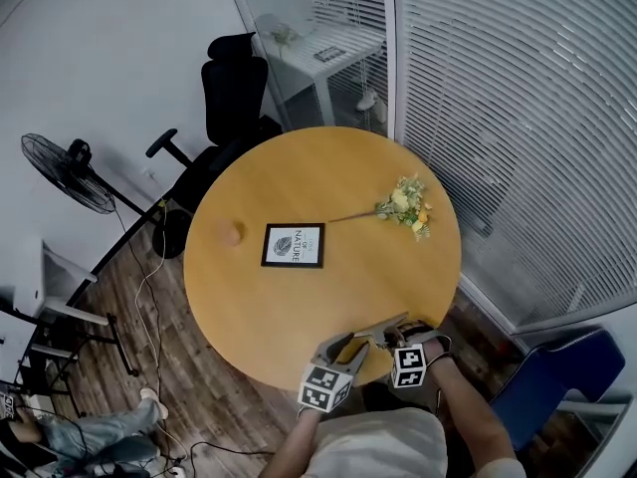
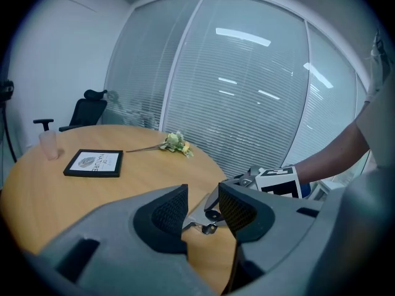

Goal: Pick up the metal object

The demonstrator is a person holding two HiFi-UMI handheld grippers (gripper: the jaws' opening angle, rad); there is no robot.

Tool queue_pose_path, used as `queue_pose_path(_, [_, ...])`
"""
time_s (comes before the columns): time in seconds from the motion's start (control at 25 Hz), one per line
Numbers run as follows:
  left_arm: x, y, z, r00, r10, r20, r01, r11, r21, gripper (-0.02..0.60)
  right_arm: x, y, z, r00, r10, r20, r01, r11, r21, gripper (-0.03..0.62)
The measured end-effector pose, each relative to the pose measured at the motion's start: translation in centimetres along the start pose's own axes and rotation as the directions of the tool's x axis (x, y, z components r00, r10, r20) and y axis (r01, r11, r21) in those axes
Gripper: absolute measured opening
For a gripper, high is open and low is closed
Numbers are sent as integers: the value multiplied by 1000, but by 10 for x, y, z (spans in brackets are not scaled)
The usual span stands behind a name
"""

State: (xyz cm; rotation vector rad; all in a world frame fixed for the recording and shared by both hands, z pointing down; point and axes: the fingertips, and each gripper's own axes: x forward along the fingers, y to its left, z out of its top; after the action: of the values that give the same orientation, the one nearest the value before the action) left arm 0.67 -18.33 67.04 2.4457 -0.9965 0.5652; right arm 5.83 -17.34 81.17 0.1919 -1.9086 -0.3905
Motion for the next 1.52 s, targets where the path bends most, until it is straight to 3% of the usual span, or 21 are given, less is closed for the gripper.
queue_pose_path(0.36, [-4, 11, 1, 999, 52, 13, -52, 998, -24, 144, -9, -12, 6, 999, 9, 42, -10, 1000, 18, 60])
queue_pose_path(0.68, [-11, 26, 7, 995, 91, 31, -89, 995, -39, 144, -11, -15, 12, 988, 139, 65, -144, 986, 84, 60])
queue_pose_path(1.04, [-14, 34, 11, 992, 114, 46, -111, 992, -58, 143, -15, -29, 20, 962, 242, 130, -265, 940, 214, 43])
queue_pose_path(1.32, [-18, 39, 11, 990, 130, 54, -126, 990, -66, 144, -13, -39, 24, 938, 274, 213, -336, 872, 357, 6])
queue_pose_path(1.52, [-20, 39, 11, 990, 131, 49, -128, 990, -65, 144, -12, -44, 25, 933, 249, 260, -343, 832, 437, 5])
